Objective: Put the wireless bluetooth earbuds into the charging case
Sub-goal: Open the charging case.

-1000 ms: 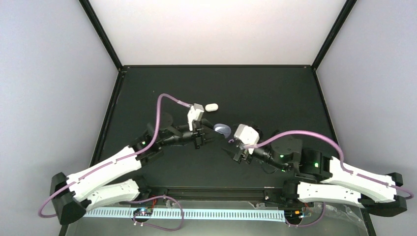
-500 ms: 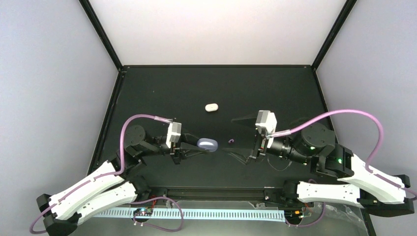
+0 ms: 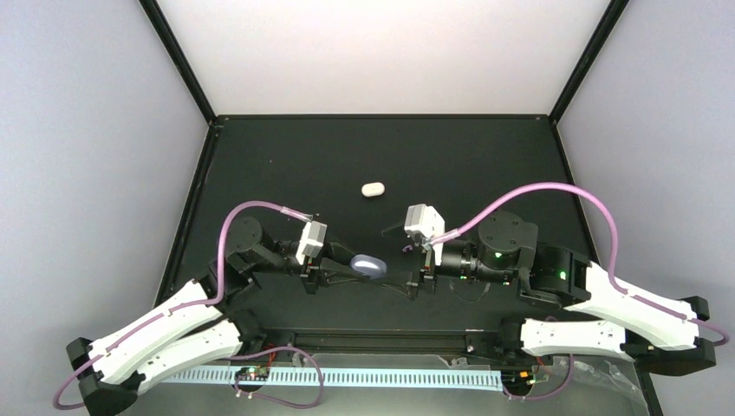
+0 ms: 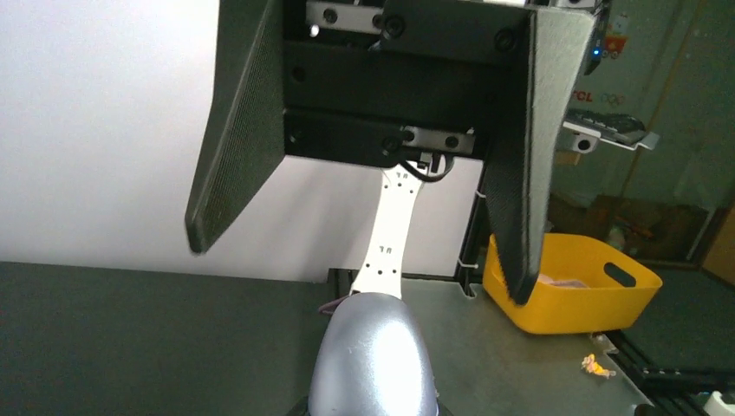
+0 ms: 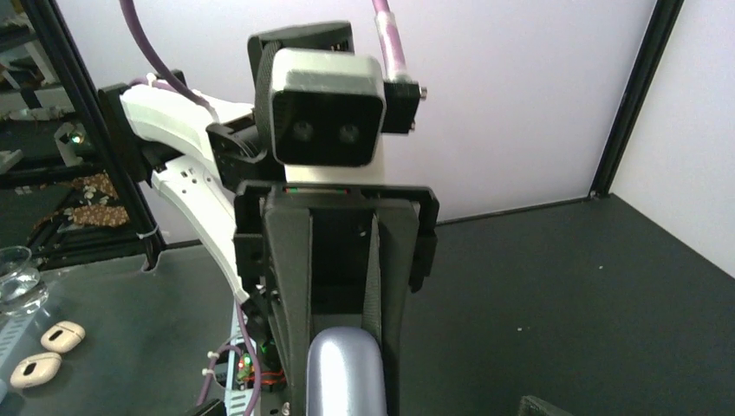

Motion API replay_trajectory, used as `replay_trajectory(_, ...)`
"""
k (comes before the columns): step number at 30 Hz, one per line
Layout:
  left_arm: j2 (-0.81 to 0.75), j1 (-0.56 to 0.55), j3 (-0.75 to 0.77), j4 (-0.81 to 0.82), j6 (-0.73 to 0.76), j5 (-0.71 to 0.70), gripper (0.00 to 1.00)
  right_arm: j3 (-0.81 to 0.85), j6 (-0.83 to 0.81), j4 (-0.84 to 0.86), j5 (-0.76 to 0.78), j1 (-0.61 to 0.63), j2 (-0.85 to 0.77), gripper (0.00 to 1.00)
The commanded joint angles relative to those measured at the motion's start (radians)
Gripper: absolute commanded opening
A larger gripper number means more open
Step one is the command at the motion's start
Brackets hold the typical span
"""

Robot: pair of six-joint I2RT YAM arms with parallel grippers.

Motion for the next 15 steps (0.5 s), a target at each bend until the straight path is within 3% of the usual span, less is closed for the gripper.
replay_trajectory(1,-0.011,0.002,0.046,0.031,0.017,0.047,0.02,0.010,0.010,-0.037,0.017,-0.005,0.018,0.86)
replay_trajectory(15,-0.017,-0.001,0.044,0.027,0.020,0.062,0.02,-0.013,0.057,-0.019,0.146,-0.003,0.031,0.81)
